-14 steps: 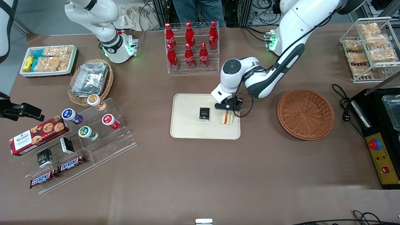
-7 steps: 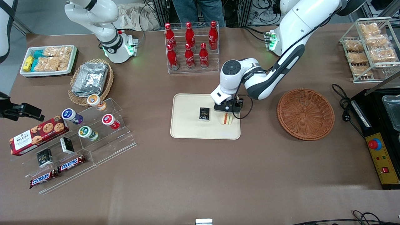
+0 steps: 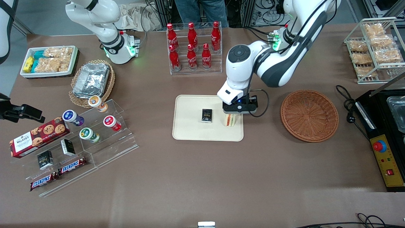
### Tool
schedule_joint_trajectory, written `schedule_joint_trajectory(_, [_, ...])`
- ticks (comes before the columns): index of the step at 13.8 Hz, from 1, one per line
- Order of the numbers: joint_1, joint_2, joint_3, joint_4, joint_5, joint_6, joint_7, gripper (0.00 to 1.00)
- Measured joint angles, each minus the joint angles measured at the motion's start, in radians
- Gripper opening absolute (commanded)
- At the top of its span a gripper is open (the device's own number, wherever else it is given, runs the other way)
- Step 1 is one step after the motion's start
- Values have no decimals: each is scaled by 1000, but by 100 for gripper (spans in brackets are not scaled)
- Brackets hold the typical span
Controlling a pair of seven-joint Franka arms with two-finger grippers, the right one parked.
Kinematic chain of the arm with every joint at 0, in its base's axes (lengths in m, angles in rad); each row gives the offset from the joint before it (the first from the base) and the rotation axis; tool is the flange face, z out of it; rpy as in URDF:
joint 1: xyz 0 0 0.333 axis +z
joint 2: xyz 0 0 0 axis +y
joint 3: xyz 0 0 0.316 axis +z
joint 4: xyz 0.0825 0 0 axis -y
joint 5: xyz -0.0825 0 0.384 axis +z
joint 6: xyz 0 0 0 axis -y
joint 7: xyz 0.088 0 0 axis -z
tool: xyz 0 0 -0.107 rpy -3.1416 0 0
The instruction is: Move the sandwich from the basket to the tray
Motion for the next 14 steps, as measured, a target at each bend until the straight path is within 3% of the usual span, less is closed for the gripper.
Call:
schedule_joint_trajectory(4, [30, -31, 45, 230, -191, -314, 222, 100])
schedule_joint_trajectory(7, [12, -156, 253, 287, -368, -417, 450, 100])
schedule_joint_trajectory(10, [-48, -316, 462, 221, -418, -474, 602, 100])
schedule_joint_trajectory(14, [-79, -465, 596, 93, -433, -474, 715, 100])
